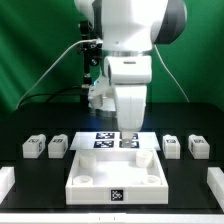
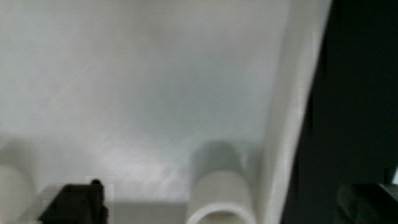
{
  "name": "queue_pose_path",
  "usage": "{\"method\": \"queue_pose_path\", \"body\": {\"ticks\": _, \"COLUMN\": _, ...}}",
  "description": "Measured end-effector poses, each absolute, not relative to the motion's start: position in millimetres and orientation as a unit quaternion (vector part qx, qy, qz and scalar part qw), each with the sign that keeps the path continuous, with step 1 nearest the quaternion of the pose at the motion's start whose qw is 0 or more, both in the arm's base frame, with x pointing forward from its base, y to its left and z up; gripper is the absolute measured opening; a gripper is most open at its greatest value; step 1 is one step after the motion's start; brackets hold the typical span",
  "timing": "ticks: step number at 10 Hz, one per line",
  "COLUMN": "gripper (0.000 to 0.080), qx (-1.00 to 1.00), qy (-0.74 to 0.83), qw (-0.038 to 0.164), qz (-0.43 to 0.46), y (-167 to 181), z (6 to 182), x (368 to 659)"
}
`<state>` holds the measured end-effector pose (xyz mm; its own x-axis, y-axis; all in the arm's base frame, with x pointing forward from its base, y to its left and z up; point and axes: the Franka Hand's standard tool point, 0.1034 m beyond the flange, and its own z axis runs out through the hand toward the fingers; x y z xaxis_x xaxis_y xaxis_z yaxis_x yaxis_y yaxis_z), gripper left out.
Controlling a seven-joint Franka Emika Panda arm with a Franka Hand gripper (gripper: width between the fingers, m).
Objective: Assemble one leg
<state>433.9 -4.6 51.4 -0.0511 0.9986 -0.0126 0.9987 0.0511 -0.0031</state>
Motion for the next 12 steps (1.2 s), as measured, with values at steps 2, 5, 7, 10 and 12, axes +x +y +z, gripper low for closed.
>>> {"method": "queue_pose_path", "body": {"ticks": 2, "gripper": 0.065, "qx": 0.7, "qy": 0.714, "qw": -0.006, "qz": -0.009, "y": -20, "z": 24.9, "x": 414}}
{"method": "queue_pose_path", "body": {"ticks": 5, "gripper": 0.0623, "qx": 0.704, "qy": 0.71, "qw": -0.015, "qz": -0.015, "y": -21, "z": 11.8, "x": 410}}
{"method": "queue_pose_path", "body": {"ticks": 7, "gripper": 0.0449, "qx": 0.704, "qy": 0.71, "qw": -0.016, "qz": -0.016, "y": -21, "z": 11.2, "x": 410}}
{"method": "queue_pose_path", "body": {"ticks": 10, "gripper": 0.0129, "qx": 0.704, "qy": 0.71, "qw": -0.016, "qz": -0.016, "y": -21, "z": 11.2, "x": 410}}
{"method": "queue_pose_path", "body": {"ticks": 12, "gripper": 0.0058, "qx": 0.704, "qy": 0.71, "qw": -0.015, "qz": -0.015, "y": -22, "z": 11.6, "x": 411}}
